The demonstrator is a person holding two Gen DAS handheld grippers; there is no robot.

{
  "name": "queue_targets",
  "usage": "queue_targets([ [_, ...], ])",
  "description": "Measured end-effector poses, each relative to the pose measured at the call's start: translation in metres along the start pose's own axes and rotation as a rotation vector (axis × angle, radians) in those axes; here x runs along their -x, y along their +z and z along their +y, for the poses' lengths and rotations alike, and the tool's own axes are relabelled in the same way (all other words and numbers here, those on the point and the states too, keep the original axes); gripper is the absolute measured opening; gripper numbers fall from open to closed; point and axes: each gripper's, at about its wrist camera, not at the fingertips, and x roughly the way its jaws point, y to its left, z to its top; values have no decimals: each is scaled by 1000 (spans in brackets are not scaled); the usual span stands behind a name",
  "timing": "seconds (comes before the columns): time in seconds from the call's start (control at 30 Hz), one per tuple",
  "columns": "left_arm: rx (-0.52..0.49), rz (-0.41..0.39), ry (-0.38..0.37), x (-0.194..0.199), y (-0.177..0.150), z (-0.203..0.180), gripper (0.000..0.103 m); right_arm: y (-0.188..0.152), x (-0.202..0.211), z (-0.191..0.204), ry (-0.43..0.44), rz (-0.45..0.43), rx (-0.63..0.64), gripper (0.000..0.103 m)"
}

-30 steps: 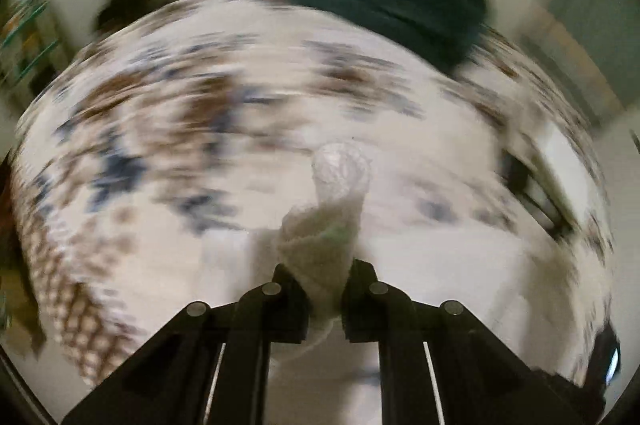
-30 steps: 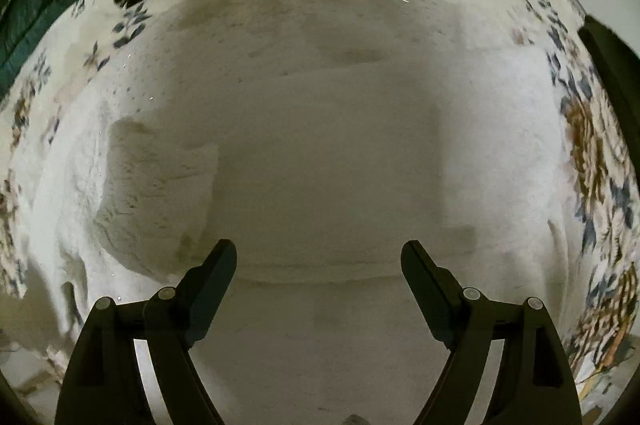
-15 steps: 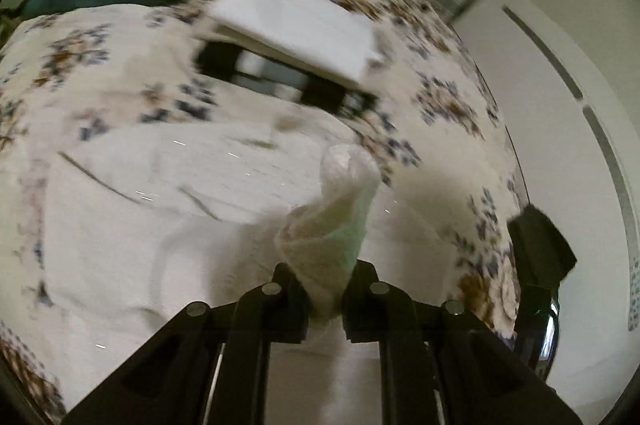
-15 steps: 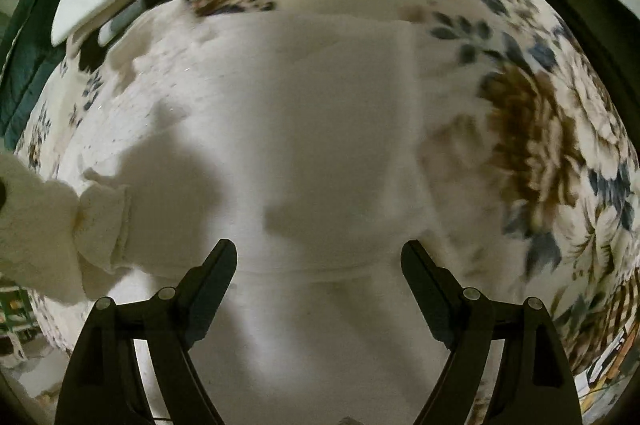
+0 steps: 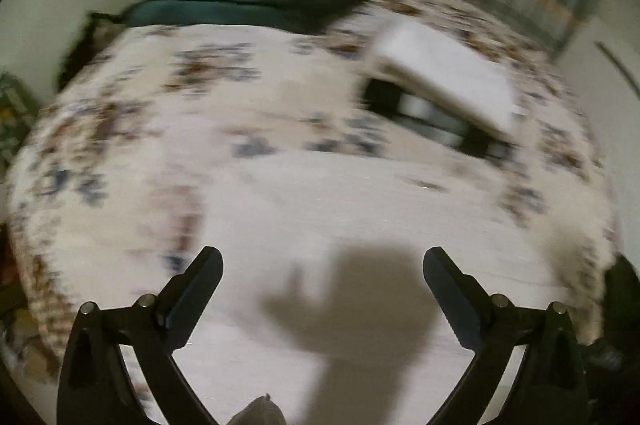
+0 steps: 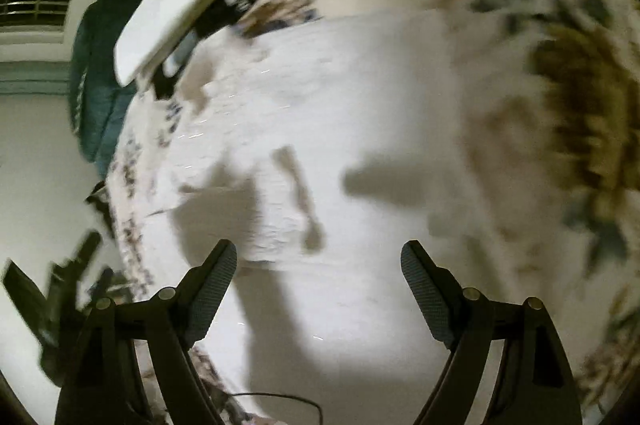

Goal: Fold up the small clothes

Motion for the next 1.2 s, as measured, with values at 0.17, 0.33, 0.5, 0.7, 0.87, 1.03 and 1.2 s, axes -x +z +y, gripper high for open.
queue_targets([
  [0.17, 46, 31, 152, -14, -6, 58, 102, 15, -65, 34, -22, 81, 57, 80],
  [0.33, 77, 40, 197, -20, -7, 80, 102, 13, -95, 56, -115, 64, 135, 5],
  [0.5, 87, 20, 186, -16, -2, 79, 102, 5, -24, 73, -150, -124, 195, 5],
  [0.7, 57, 46, 138, -38, 11, 59, 102, 32, 38, 37, -254, -188, 144, 5],
  [0.87, -35, 71, 138, -70, 20, 36, 102, 60, 30, -5, -299, -117, 108, 5],
  [1.03, -154, 121, 146, -99, 21, 17, 102, 70, 13, -30, -357, -47, 23, 29],
  [1.2, -189, 131, 87, -96, 18, 2, 102, 54, 47, -13, -250, -200, -22, 53],
])
